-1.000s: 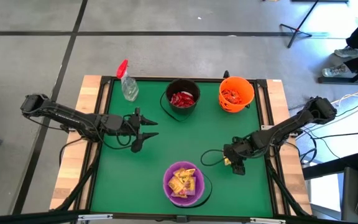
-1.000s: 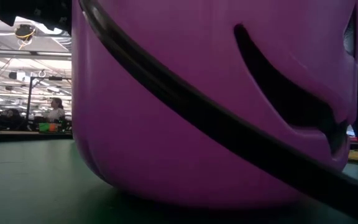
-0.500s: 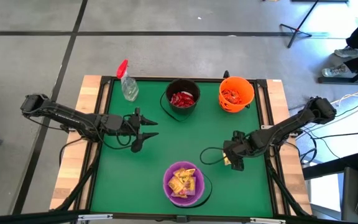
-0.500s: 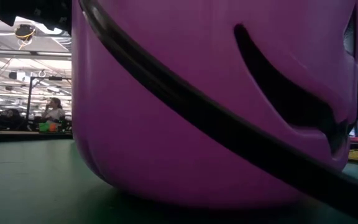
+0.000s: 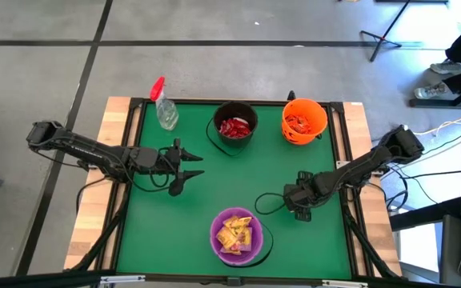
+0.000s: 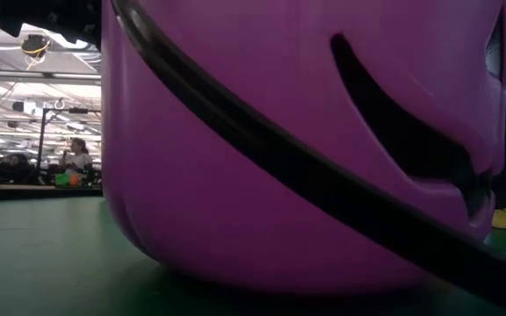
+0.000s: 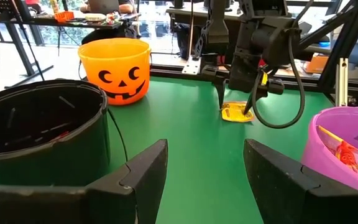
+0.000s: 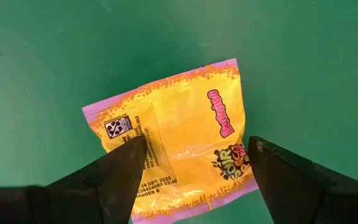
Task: Organize candy in baskets
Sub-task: Put the yellow candy pack into the purple bucket
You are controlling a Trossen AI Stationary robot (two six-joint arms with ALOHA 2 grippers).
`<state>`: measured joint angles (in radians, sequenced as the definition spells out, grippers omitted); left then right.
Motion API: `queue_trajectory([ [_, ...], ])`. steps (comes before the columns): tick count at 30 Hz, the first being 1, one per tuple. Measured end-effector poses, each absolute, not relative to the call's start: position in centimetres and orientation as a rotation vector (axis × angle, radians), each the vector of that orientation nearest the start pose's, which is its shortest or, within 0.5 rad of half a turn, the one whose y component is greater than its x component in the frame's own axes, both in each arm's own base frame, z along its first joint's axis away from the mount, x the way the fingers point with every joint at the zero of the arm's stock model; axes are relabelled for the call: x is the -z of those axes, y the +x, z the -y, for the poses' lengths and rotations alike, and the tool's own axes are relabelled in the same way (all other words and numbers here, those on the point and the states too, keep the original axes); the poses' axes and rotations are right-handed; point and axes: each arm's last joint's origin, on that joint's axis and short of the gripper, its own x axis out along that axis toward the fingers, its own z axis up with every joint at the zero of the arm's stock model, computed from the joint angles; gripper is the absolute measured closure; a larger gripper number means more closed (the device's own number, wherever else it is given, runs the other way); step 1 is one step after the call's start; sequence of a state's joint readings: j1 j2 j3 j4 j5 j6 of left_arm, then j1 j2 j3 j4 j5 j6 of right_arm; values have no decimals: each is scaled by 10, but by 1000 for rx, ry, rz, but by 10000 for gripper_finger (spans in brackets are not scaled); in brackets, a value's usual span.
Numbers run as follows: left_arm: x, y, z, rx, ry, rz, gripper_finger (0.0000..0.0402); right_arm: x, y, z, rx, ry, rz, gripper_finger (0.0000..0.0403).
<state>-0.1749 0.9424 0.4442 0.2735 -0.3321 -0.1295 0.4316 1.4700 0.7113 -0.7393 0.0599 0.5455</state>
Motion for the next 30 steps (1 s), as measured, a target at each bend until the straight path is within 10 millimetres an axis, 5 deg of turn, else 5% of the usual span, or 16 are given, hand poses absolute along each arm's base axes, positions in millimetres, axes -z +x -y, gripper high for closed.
queue_trajectory([
  [8,-231,200,26,-171,-75,-207,202,-144,200,-90,90,60,-1480,142],
  [23,-231,200,26,-170,-75,-207,202,-147,197,-89,85,50,-1473,356],
  [30,-232,200,26,-170,-75,-207,202,-156,196,-87,88,53,-1423,371],
])
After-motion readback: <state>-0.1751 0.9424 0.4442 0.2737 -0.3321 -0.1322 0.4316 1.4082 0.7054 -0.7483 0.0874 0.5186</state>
